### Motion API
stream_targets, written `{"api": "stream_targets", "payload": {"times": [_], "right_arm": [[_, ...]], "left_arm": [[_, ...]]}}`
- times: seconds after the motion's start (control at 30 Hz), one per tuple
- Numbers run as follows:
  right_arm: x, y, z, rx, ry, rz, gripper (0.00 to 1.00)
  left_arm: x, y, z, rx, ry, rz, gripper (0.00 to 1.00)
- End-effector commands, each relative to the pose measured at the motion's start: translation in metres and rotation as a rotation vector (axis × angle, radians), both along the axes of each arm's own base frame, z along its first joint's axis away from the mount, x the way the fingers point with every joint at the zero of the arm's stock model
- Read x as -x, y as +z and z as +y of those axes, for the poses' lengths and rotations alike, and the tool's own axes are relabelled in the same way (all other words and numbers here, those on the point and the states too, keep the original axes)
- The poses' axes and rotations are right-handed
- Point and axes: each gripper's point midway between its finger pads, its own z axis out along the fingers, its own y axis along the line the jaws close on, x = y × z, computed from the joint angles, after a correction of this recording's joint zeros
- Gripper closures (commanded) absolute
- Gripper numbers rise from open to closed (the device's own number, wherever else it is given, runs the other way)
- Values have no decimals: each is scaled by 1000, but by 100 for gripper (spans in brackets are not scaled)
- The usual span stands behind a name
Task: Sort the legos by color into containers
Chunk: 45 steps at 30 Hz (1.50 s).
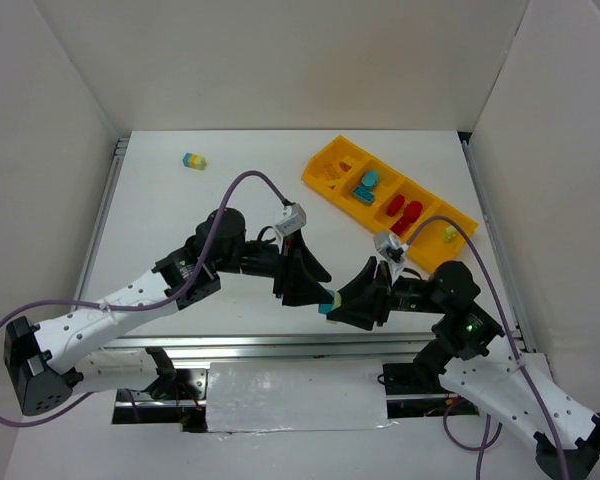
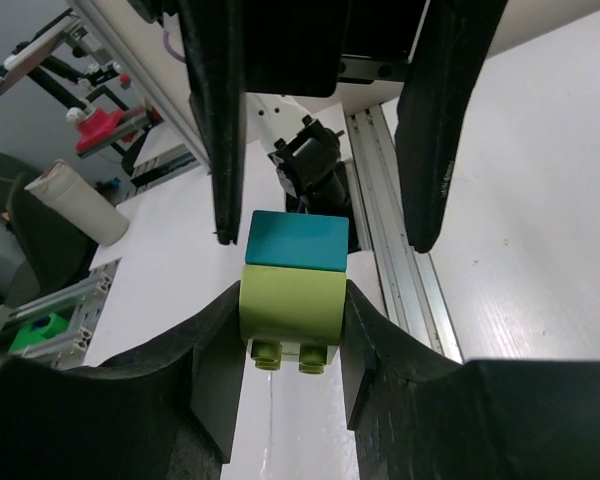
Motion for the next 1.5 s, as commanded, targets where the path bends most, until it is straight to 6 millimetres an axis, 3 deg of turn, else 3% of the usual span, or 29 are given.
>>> {"api": "stream_targets", "payload": {"times": [0.0, 0.13, 0.53, 1.0, 1.2, 1.23, 1.47], "right_arm": [[-8, 18, -2, -21, -50, -53, 100], [-14, 18, -2, -11, -83, -59, 100], [-5, 33, -9, -45, -78, -100, 100], [-12, 35, -4, -56, -89, -91, 100], [-14, 37, -4, -61, -92, -94, 100], [-14, 36, -3, -59, -92, -92, 100], [-46, -1, -8, 41, -255, -72, 100]], "left_arm": [[7, 22, 2, 60, -25, -46, 29], [10, 25, 5, 68, -28, -59, 29], [11, 10, 3, 44, -49, -41, 32], [25, 19, -2, 95, -129, -33, 52], [25, 16, -5, 88, -137, -27, 84], [25, 16, -4, 90, -135, -30, 99], [-18, 15, 6, 44, 96, -55, 100]]}}
